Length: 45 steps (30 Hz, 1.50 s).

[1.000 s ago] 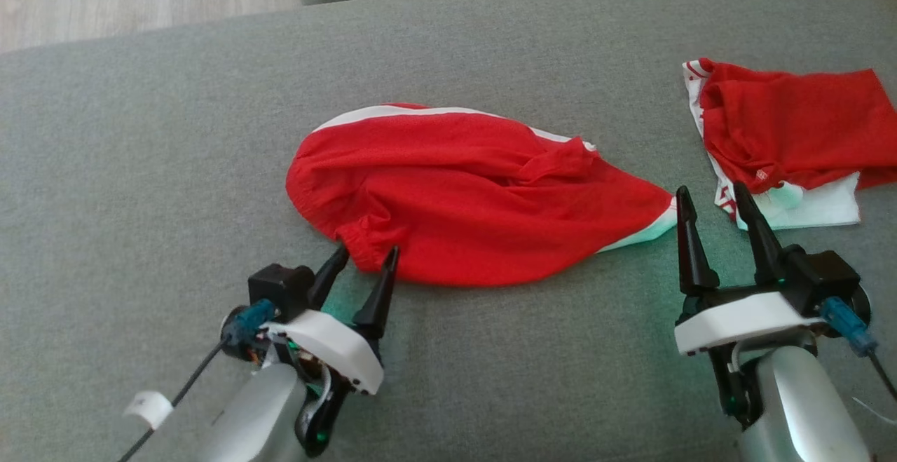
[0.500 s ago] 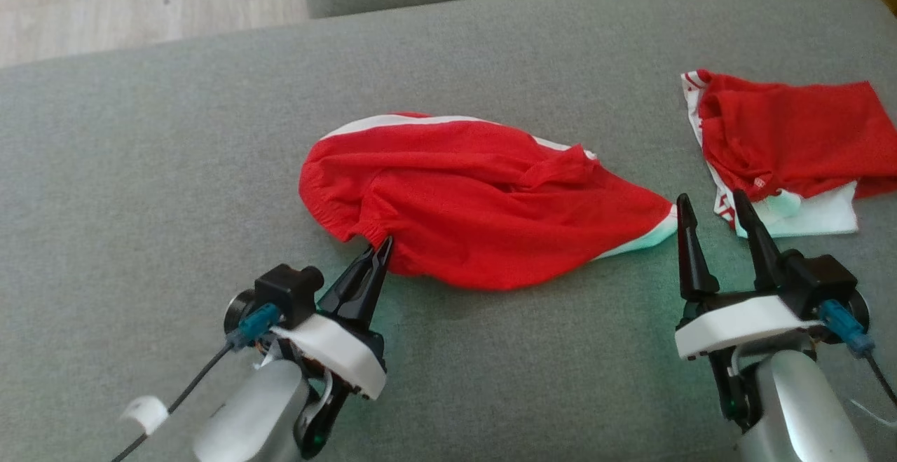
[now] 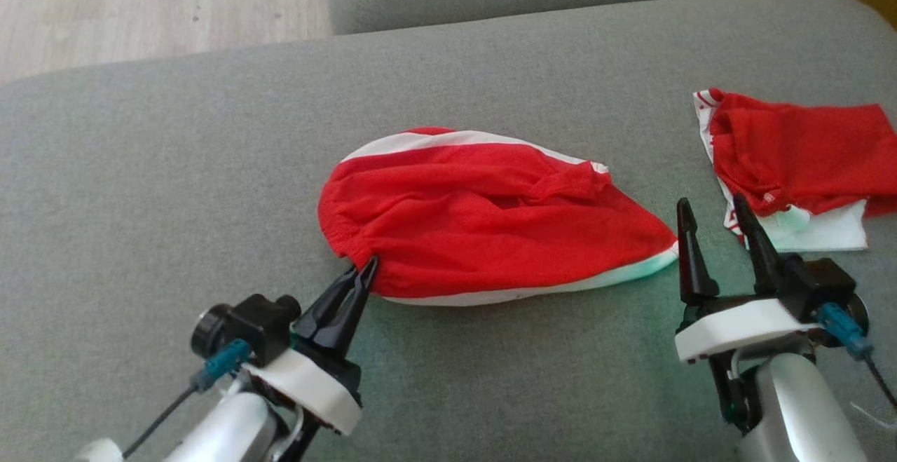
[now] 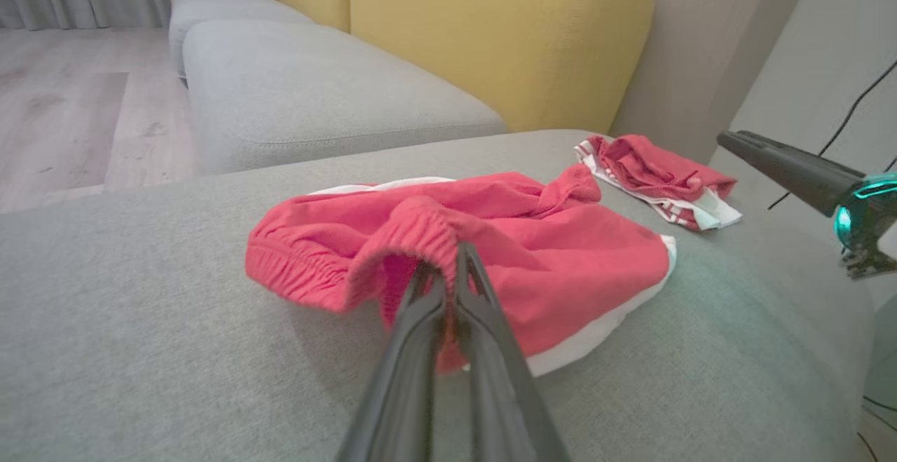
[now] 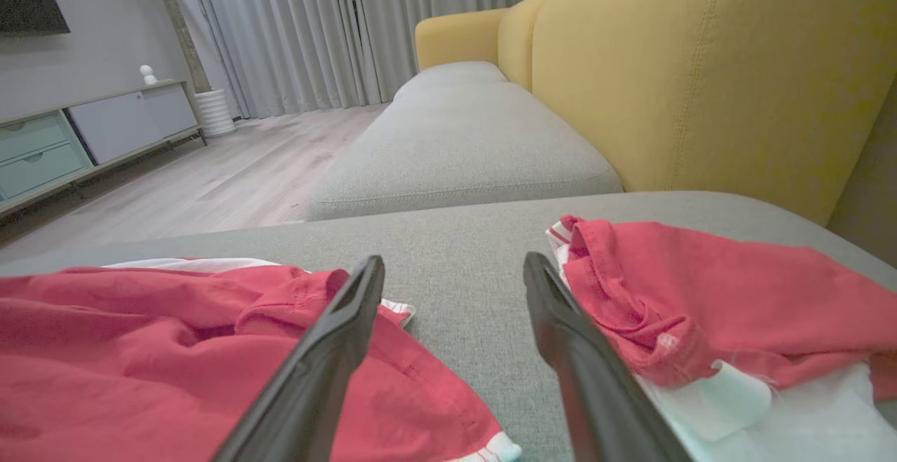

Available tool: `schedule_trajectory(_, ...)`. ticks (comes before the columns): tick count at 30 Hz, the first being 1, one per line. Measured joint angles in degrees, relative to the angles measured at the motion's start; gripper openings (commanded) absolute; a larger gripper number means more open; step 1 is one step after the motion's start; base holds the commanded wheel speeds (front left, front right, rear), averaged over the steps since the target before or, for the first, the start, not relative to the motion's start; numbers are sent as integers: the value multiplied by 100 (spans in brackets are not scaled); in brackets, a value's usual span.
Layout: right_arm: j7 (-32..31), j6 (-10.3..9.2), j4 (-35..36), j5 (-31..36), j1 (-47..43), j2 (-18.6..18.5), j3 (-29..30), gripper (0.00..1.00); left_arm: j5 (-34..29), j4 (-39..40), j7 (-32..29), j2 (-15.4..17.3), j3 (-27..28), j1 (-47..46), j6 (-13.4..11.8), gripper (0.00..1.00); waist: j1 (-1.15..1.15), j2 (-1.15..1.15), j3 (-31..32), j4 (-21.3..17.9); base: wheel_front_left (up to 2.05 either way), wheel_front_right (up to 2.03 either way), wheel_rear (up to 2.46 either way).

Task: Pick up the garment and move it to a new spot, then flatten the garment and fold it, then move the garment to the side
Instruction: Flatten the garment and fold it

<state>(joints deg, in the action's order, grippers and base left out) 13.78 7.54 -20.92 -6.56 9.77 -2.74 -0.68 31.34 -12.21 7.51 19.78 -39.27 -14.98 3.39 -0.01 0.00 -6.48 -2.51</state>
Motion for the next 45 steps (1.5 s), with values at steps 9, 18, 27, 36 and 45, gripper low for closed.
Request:
schedule_trajectory(9, 0, 0, 8, -1, 58, 0, -182, 100, -202, -319, -680, 296, -30, -522, -78, 0, 1, 0, -308, -236, 0, 0, 0)
schedule_trajectory(18, 41, 0, 22, -34, 325, -1, -258, 100, -601, -1413, -981, 322, -257, -1366, 38, 0, 2, 0, -661, -521, 0, 0, 0)
schedule_trajectory(27, 42, 0, 2, -51, 398, -1, -250, 100, -878, -2185, -804, 124, -570, -1588, 114, 28, 1, 0, -719, -508, 0, 0, 0)
schedule_trajectory(36, 43, 0, -12, -37, 394, -1, -86, 100, -962, -2657, -375, -112, -671, -1642, -87, 100, 1, 0, -547, -279, 0, 0, 0)
schedule_trajectory(45, 43, 0, -20, -24, 330, -1, 109, 100, -695, -2394, 47, -47, -405, -1244, -405, 100, 0, 0, -212, 95, 0, 0, 0)
